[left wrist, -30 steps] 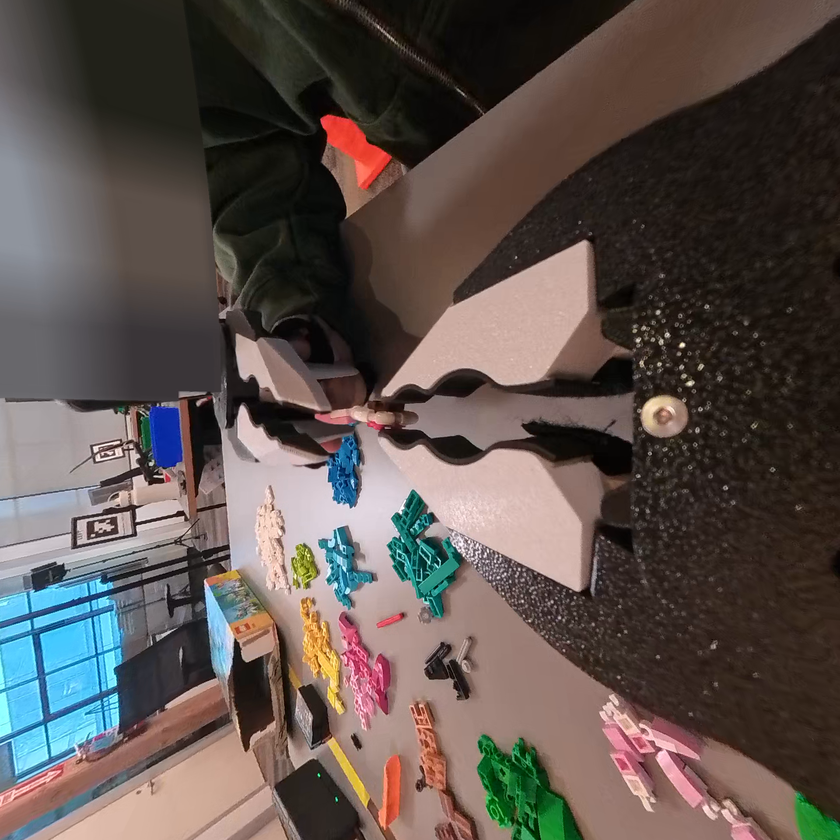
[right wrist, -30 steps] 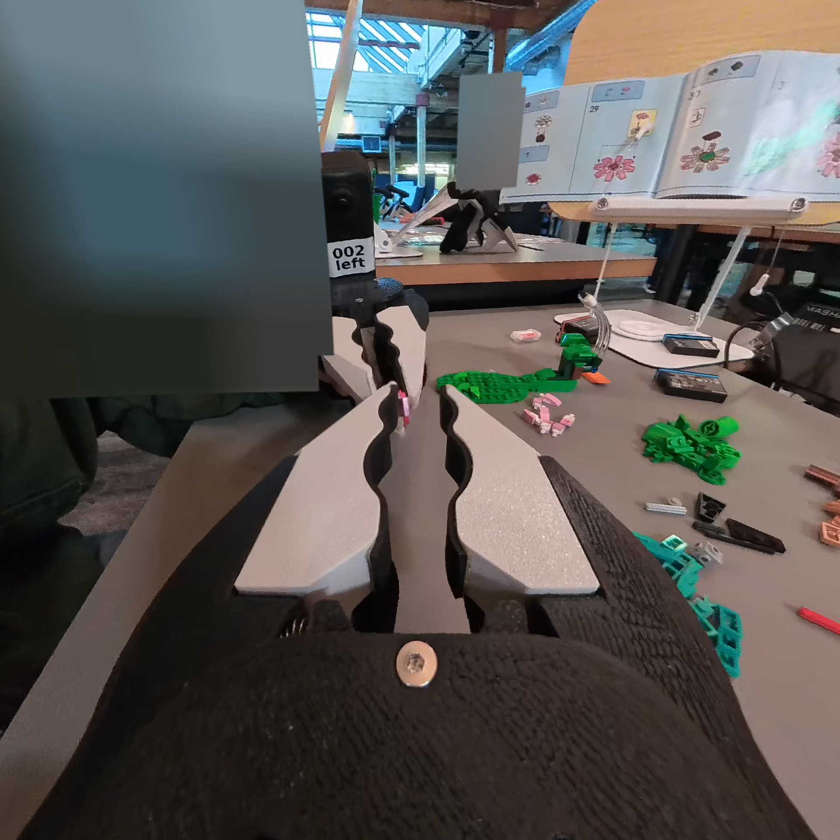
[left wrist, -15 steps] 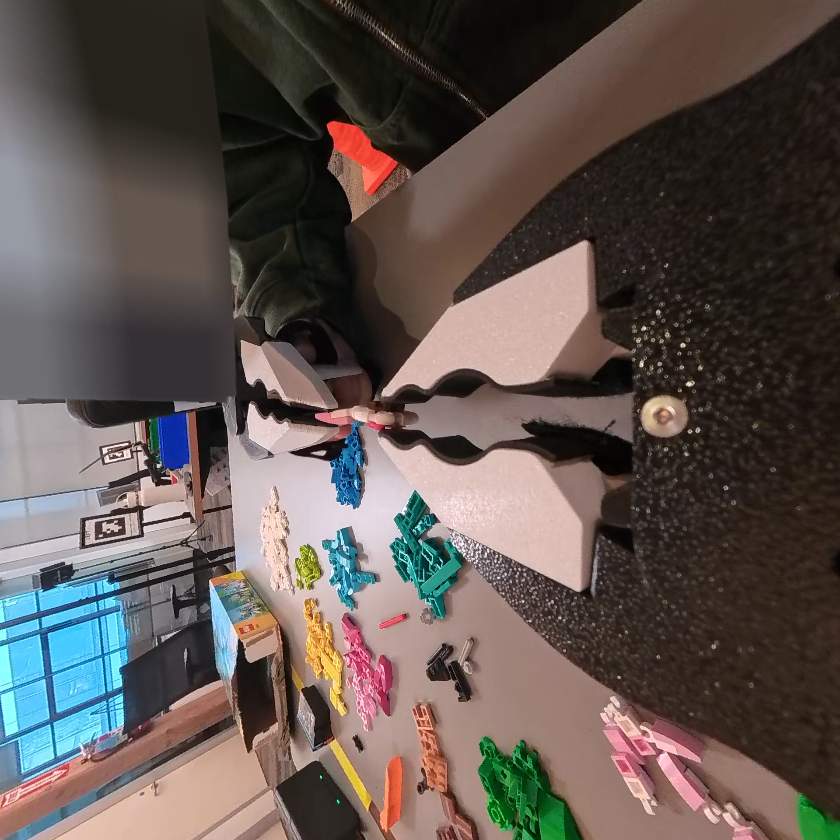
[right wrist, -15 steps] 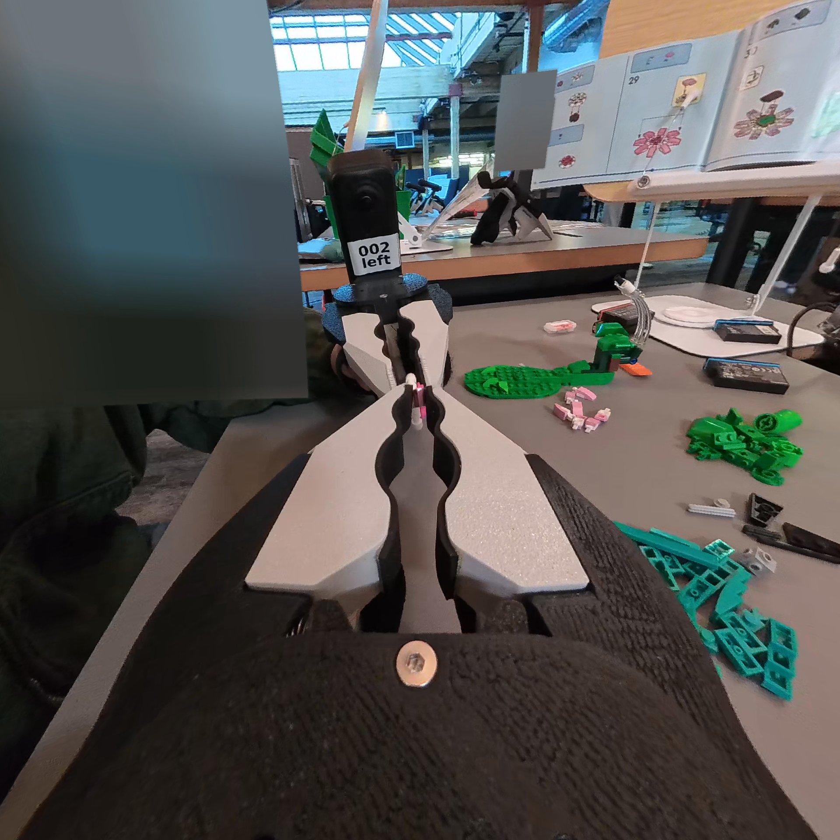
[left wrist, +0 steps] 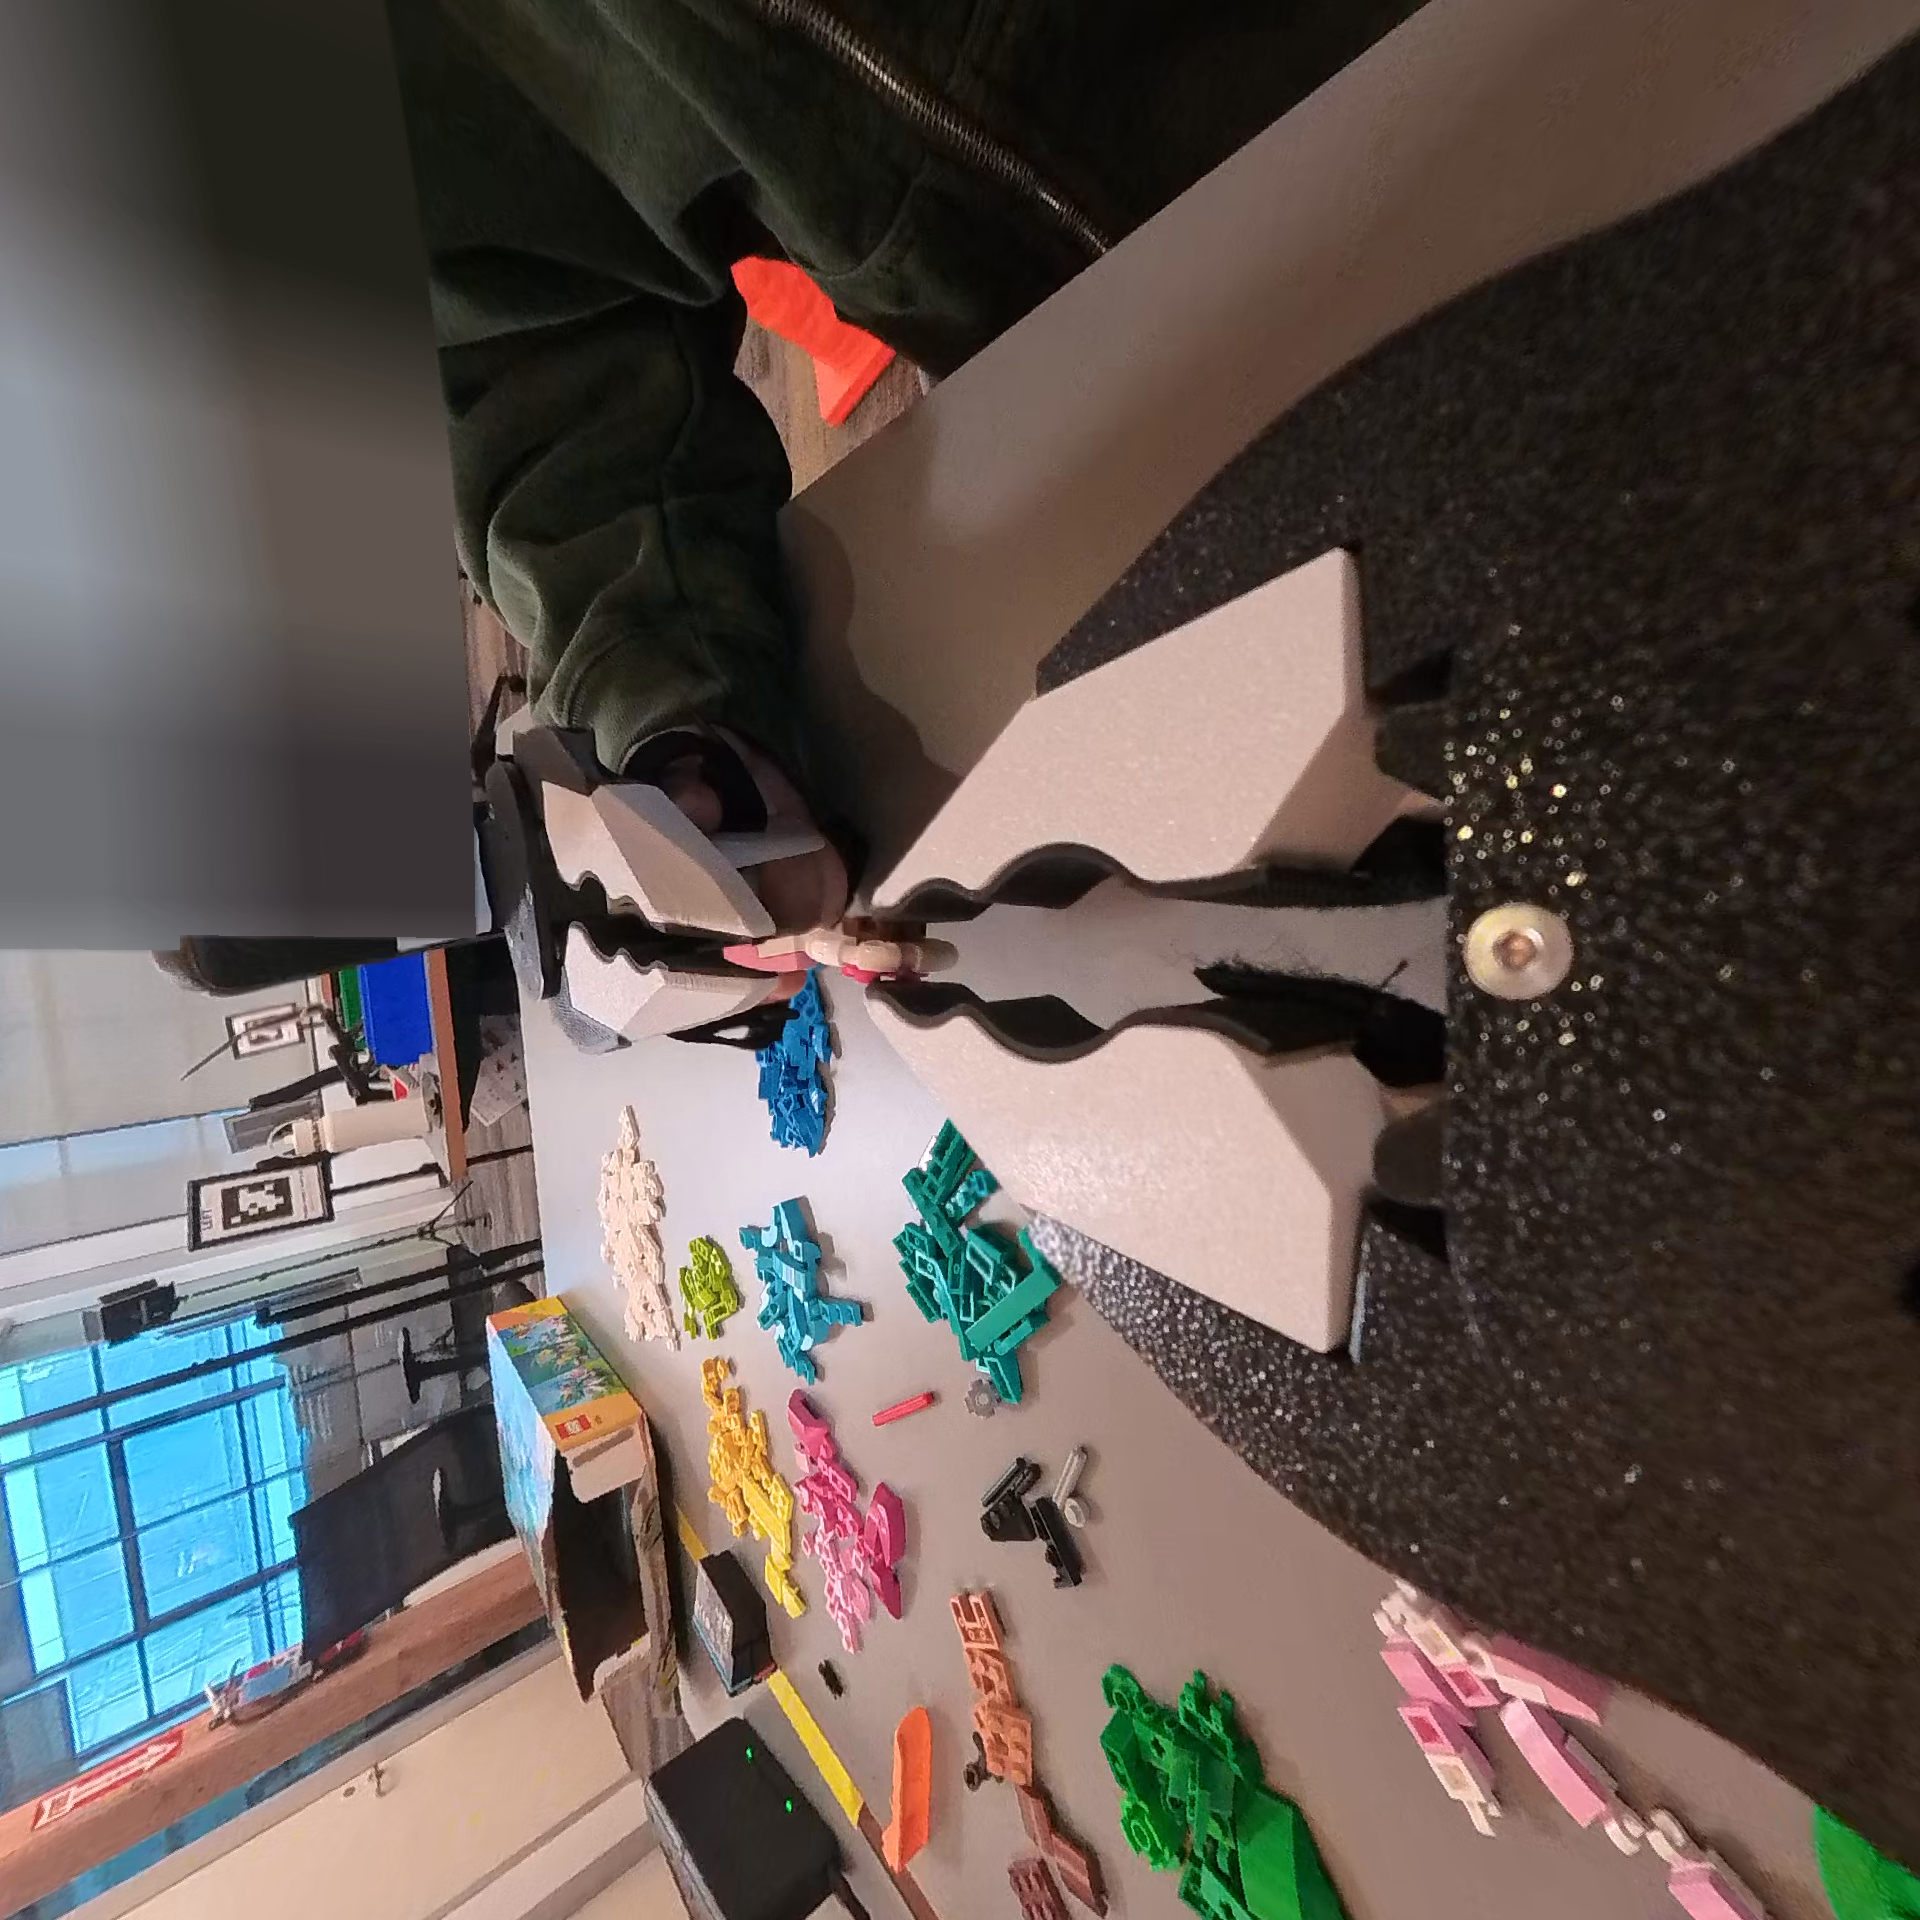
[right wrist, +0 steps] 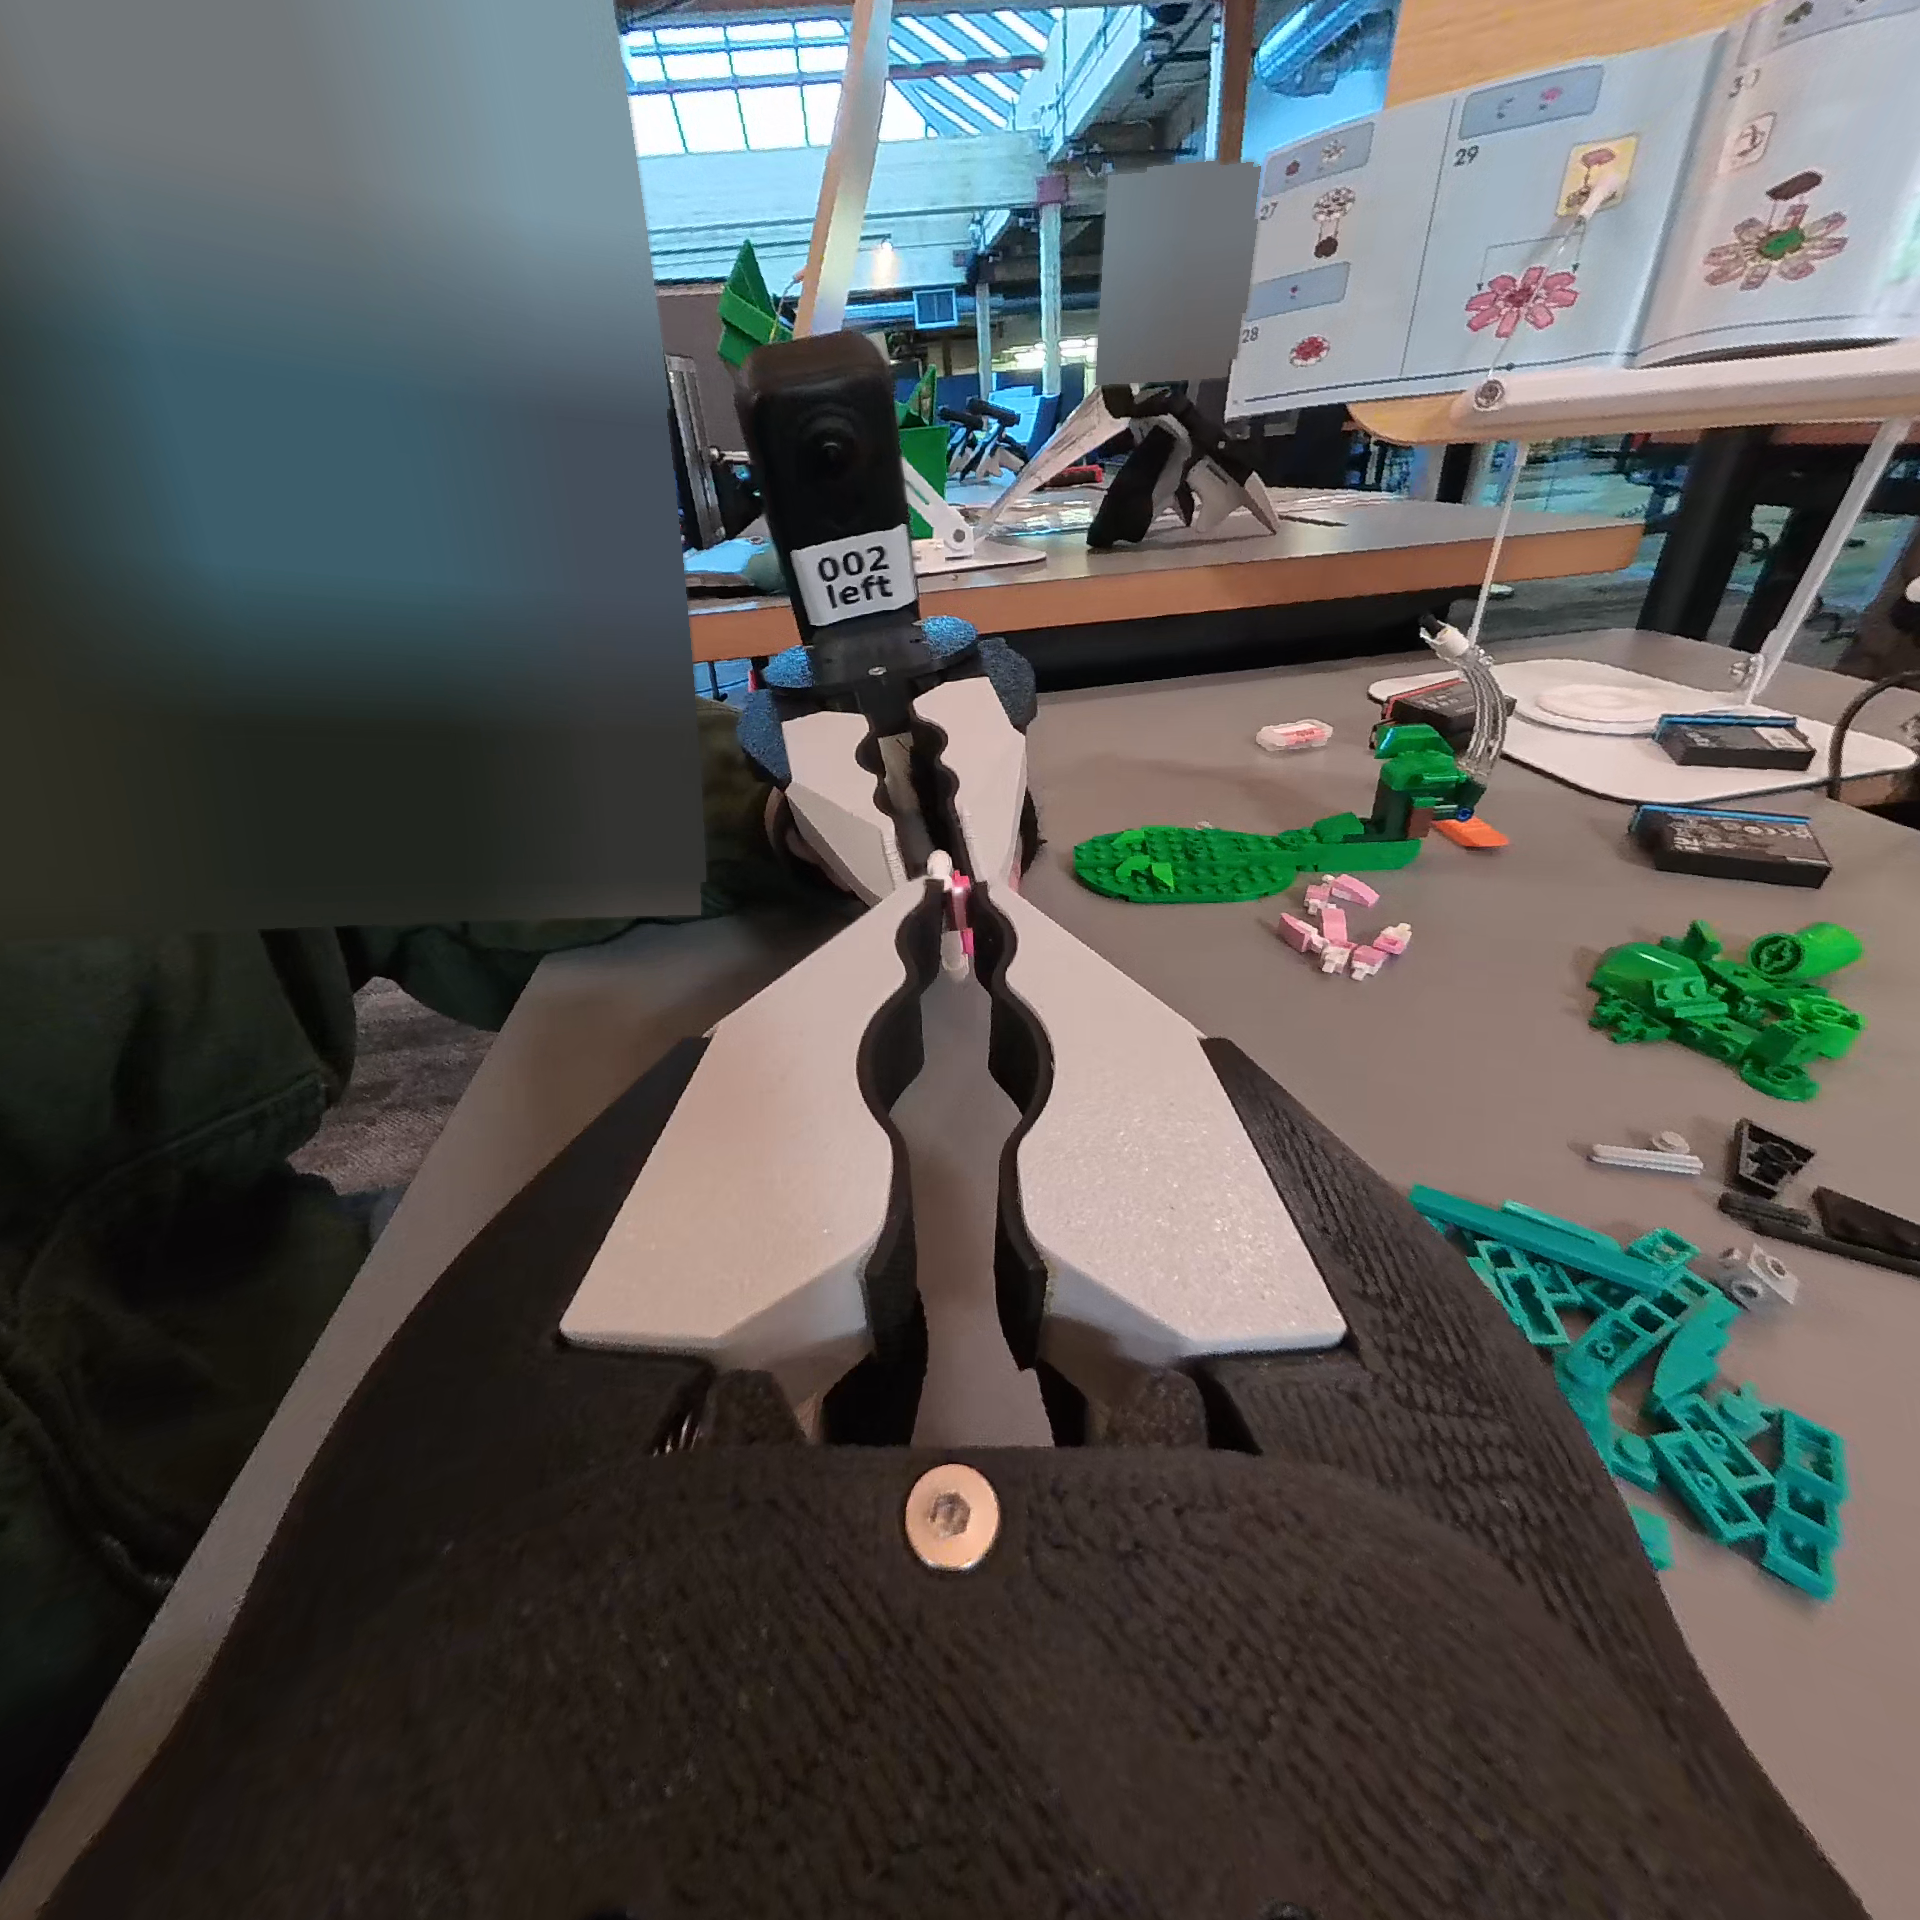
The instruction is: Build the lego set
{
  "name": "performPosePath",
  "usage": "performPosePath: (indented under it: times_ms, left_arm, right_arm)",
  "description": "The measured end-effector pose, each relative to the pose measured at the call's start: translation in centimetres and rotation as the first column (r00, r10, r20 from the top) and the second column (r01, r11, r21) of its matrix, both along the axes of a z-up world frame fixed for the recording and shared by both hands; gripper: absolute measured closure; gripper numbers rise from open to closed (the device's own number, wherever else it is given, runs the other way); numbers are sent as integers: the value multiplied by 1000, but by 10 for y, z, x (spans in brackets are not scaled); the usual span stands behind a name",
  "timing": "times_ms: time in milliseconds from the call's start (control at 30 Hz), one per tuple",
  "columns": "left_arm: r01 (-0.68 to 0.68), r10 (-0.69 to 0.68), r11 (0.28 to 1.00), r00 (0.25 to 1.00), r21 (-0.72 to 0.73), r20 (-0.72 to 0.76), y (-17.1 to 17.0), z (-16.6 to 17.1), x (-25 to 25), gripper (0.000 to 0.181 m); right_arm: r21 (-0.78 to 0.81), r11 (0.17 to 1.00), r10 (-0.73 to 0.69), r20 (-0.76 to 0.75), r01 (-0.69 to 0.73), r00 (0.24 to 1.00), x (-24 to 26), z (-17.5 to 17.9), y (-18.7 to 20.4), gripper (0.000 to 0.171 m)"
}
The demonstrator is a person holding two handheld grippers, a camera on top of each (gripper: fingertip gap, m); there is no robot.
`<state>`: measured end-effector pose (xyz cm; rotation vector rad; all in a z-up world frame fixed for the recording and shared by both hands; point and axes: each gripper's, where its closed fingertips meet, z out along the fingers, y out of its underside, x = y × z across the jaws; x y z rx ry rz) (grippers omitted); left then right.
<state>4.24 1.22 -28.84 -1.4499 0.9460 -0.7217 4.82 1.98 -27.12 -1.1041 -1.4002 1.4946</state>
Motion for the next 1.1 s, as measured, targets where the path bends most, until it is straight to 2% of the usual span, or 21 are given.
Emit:
performPosePath:
  times_ms: [67, 100, 133, 200, 300, 367, 433, 533, 633, 867, 967, 1100]
  left_arm:
    - [-33, 35, 998, 999, 49, -41, 2, -2, 0, 173]
    - [-60, 73, 993, 990, 105, -118, 5, -9, -1, 173]
    - [-76, 116, 981, 968, 178, -224, 7, -18, -1, 173]
    - [-48, 191, 939, 897, 341, -399, 7, -31, 2, 173]
    - [0, 283, 884, 796, 467, -536, 11, -44, 0, 173]
    - [-16, 298, 885, 787, 465, -540, 13, -44, -4, 173]
    - [-23, 313, 878, 783, 478, -538, 14, -42, -7, 173]
    - [-2, 320, 875, 753, 484, -575, 14, -47, -9, 173]
    - [-5, 329, 874, 743, 487, -582, 15, -48, -10, 173]
    - [-17, 325, 881, 748, 473, -579, 17, -50, -12, 173]
    - [-40, 323, 884, 772, 466, -547, 18, -45, -14, 173]
    - [-26, 303, 886, 789, 463, -535, 15, -44, -11, 173]
  right_arm:
    - [34, 999, -29, -10, 30, 1000, 0, 0, 2, 167]
    - [97, 993, -66, -25, 68, 998, 0, 0, 4, 159]
    - [197, 973, -109, -50, 117, 993, 0, 0, 6, 151]
    - [437, 877, -181, -84, 200, 980, -1, -9, 6, 146]
    - [573, 801, -172, -54, 172, 984, -5, -22, -5, 138]
    - [587, 790, -202, -27, 179, 979, -7, -27, 0, 130]
    - [609, 772, -234, 3, 184, 972, -6, -33, 7, 131]
    - [717, 669, -307, 30, 194, 951, -7, -47, 18, 143]
    - [769, 607, -321, 8, 199, 947, -7, -49, 18, 150]
    - [778, 607, -322, 51, 164, 945, -8, -58, 18, 152]
    - [787, 602, -327, 90, 134, 941, -8, -67, 20, 150]
    - [783, 602, -313, 50, 157, 948, -8, -60, 17, 165]
